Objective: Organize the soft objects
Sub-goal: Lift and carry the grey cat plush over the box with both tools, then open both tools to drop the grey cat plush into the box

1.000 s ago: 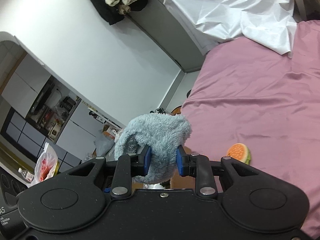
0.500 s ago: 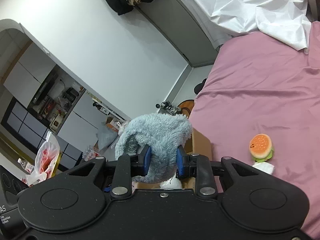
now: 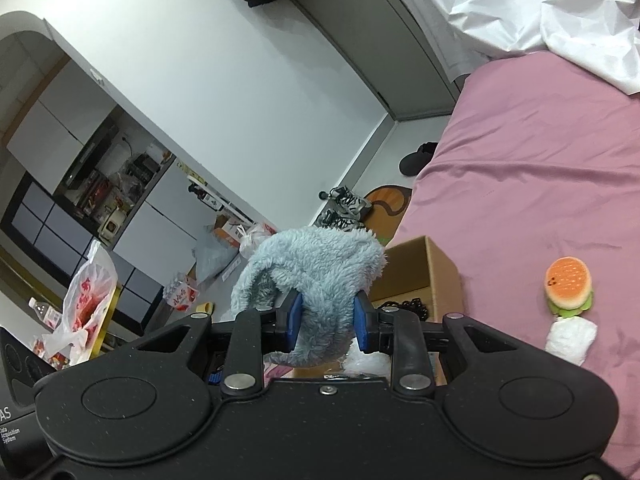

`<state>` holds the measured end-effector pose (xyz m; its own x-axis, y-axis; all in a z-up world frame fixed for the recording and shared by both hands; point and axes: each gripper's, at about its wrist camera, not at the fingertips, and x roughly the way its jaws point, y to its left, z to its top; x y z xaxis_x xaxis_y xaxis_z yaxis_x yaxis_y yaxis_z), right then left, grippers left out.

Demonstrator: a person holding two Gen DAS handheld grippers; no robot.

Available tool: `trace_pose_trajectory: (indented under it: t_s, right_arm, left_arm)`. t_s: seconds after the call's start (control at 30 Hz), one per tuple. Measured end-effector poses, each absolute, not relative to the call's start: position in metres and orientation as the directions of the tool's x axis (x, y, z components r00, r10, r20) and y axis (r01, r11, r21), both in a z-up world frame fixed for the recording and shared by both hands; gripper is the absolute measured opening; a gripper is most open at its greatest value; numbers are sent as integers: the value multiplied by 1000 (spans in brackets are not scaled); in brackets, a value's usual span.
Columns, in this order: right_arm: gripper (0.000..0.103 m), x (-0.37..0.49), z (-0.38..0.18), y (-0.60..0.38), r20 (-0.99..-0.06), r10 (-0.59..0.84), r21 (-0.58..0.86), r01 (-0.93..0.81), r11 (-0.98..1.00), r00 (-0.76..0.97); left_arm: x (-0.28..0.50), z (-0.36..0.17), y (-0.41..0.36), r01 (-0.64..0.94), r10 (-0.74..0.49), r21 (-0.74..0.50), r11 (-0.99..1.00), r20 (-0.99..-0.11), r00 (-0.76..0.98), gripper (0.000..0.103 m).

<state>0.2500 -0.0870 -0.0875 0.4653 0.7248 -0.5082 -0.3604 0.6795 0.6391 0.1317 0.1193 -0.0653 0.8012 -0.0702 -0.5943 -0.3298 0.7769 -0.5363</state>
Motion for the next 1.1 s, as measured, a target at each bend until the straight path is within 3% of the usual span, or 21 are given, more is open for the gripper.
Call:
trace_pose_trajectory:
  t_s: [0.73, 0.97, 1.1]
  right_arm:
    - [27, 269, -109, -62, -587, 675, 612, -301, 731, 447]
    - [39, 276, -112, -73, -587, 663, 636, -242, 733, 465]
    - [42, 275, -110, -81, -584, 659, 640, -231, 733, 473]
  left_arm:
    - [159, -102, 152, -375, -120, -569, 732, -648, 752, 22]
    - [172, -107, 150, -402, -116, -558, 726, -676, 728, 26]
    - [171, -106, 151, -411, -106, -548, 729, -683, 723, 37]
